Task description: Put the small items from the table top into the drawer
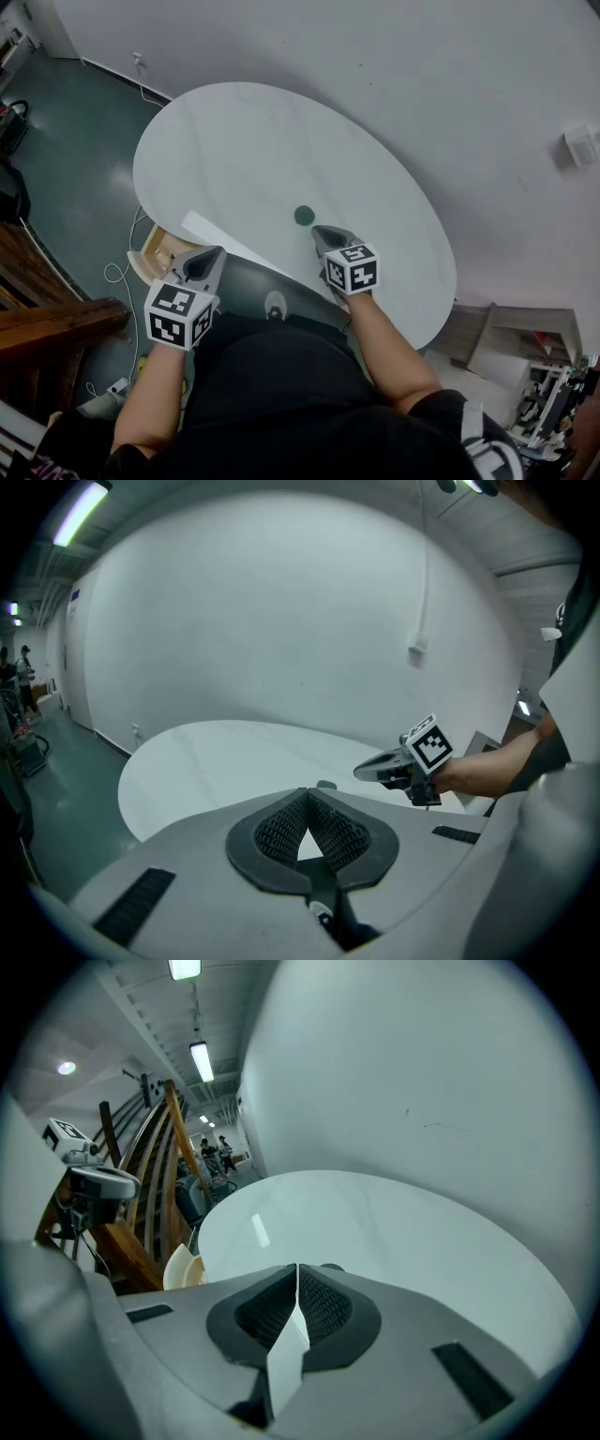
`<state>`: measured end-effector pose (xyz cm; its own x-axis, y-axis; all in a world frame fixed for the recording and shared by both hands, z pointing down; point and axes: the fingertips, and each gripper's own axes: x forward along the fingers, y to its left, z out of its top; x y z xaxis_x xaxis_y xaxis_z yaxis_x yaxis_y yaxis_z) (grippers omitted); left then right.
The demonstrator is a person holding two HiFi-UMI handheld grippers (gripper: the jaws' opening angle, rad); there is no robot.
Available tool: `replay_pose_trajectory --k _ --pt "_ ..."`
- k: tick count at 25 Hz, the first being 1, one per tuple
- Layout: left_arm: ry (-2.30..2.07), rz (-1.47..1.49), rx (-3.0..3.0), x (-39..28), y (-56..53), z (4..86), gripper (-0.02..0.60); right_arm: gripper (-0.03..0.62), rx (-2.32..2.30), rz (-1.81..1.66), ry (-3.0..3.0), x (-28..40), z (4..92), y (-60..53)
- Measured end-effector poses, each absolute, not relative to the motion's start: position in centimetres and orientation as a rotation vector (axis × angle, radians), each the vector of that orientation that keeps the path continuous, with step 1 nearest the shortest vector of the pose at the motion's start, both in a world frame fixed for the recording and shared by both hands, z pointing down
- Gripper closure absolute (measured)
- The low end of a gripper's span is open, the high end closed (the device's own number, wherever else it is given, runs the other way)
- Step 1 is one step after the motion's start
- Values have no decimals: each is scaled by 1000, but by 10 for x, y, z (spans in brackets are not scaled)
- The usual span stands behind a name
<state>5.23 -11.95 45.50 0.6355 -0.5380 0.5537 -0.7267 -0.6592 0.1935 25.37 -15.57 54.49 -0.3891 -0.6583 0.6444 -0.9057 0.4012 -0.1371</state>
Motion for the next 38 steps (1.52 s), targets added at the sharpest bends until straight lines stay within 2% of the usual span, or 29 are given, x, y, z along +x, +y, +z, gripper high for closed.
replay_pose_trajectory --k 5,11,16,26,32,38 --pt "-1058 636 2423 54 -115 457 566 576 1257 610 -2077 265 585 -172" --pt "-1134 628 2370 48 -107 459 566 492 1181 545 -2025 269 619 -199" --pt "-1170 630 2341 42 -99 460 566 470 1152 567 -1991 271 636 -206" --pt "-1201 626 2317 32 -97 461 566 500 1144 646 -1988 270 644 -207" --pt "-1200 626 2321 27 -98 461 566 563 1121 698 -2020 265 645 -206" --pt "-1196 618 2327 25 -100 461 566 568 1128 690 -2044 258 637 -203"
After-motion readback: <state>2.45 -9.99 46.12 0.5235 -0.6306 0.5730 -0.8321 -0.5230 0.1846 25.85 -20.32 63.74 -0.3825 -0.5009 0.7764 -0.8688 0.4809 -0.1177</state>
